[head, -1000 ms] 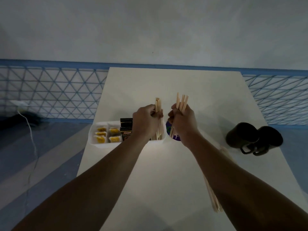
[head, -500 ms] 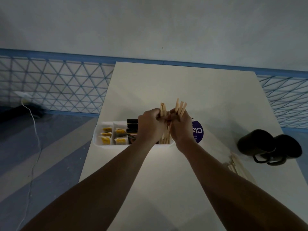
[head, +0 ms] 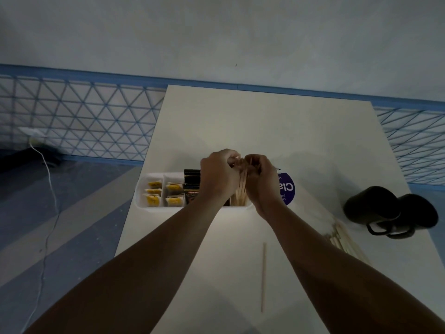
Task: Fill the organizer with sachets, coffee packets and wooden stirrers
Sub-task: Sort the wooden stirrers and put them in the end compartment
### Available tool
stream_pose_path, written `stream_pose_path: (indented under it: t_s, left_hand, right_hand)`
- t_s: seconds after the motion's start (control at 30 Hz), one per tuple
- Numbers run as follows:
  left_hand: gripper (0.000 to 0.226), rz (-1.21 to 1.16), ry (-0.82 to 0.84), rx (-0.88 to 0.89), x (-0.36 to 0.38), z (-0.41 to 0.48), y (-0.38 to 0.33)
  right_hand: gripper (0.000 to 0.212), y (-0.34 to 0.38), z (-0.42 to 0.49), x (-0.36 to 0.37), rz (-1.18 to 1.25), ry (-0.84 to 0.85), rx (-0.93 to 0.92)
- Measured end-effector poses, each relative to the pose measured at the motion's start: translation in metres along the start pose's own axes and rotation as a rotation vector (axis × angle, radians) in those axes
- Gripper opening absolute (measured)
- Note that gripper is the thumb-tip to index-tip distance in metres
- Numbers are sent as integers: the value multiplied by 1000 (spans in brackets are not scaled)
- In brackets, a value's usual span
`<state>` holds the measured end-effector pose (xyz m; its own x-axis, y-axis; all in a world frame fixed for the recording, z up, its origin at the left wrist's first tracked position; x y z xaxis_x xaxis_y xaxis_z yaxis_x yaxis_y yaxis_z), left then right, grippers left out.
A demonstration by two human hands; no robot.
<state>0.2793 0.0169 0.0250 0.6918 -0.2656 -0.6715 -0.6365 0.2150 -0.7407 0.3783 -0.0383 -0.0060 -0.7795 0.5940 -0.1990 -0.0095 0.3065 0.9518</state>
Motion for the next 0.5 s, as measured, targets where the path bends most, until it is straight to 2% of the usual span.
stream_pose_path:
  t_s: [0.23,0.5]
  left_hand:
    - [31,23,-40,20,-3,5,2]
    - [33,70,-20,15,-2,16,9]
  right_hand:
    - [37,5,1,-4,13,13,-61]
    - [47,16,5,-12,-109,-3,-259]
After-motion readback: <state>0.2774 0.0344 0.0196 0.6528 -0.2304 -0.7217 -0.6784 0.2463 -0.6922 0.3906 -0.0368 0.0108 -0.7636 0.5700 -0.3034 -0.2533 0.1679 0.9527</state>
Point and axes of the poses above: each hand's wrist, its own z-axis towards the middle knuckle, its own x-axis out of the palm, y = z × x, the point moved 1 cm from there along z, towards the middle knuckle, and after that the axes turned 8 degrees about z, right-handed, at the moved point
